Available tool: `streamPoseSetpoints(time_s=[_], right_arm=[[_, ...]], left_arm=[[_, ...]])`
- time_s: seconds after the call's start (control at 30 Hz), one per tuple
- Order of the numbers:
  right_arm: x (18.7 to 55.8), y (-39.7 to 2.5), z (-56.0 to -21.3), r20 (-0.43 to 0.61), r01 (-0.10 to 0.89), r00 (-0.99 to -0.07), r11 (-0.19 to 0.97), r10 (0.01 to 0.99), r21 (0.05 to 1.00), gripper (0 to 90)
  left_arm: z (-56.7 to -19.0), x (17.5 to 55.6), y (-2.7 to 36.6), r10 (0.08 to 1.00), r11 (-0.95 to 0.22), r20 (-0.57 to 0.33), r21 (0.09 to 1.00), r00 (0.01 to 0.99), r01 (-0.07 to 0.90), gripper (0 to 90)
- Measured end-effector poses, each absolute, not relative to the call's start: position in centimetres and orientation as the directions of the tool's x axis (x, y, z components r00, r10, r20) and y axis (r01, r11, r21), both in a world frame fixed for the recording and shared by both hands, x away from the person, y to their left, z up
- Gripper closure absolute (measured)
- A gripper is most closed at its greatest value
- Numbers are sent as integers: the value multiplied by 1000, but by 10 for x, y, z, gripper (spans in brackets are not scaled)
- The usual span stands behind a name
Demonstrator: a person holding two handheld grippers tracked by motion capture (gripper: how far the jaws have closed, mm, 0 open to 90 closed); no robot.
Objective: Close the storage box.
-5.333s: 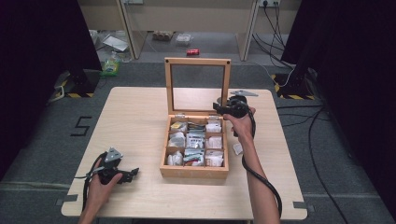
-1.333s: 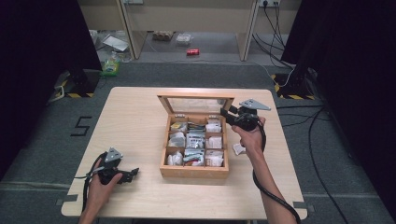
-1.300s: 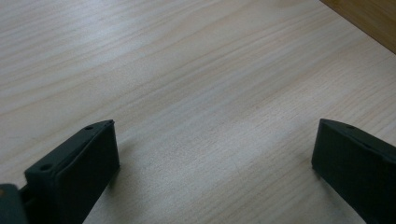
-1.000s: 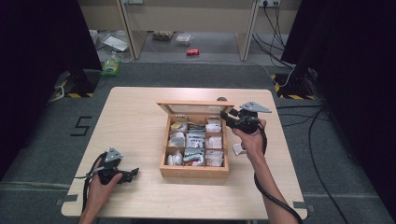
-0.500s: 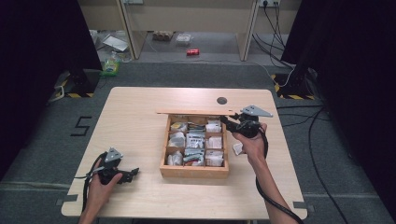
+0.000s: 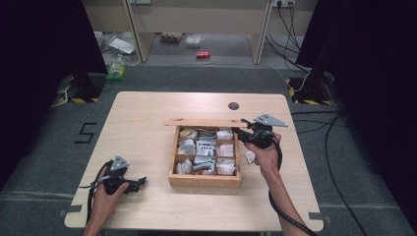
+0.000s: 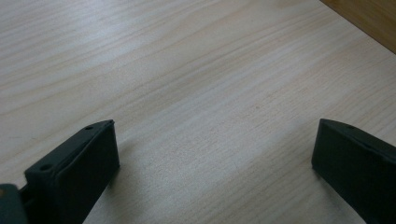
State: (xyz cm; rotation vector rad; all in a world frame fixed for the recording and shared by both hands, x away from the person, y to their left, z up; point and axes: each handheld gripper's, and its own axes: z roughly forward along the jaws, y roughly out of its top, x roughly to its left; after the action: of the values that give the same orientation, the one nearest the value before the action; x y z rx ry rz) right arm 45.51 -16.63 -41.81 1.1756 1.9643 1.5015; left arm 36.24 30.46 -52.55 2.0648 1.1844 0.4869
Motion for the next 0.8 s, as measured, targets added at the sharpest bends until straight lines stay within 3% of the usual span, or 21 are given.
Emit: streamPoseSetpoints(time_s=[0.8], right_arm=[[442, -163, -420, 184, 395, -554, 63, 812, 916, 468]], left_arm=[[-526, 361, 304, 857, -341, -20, 728, 516, 595, 1]])
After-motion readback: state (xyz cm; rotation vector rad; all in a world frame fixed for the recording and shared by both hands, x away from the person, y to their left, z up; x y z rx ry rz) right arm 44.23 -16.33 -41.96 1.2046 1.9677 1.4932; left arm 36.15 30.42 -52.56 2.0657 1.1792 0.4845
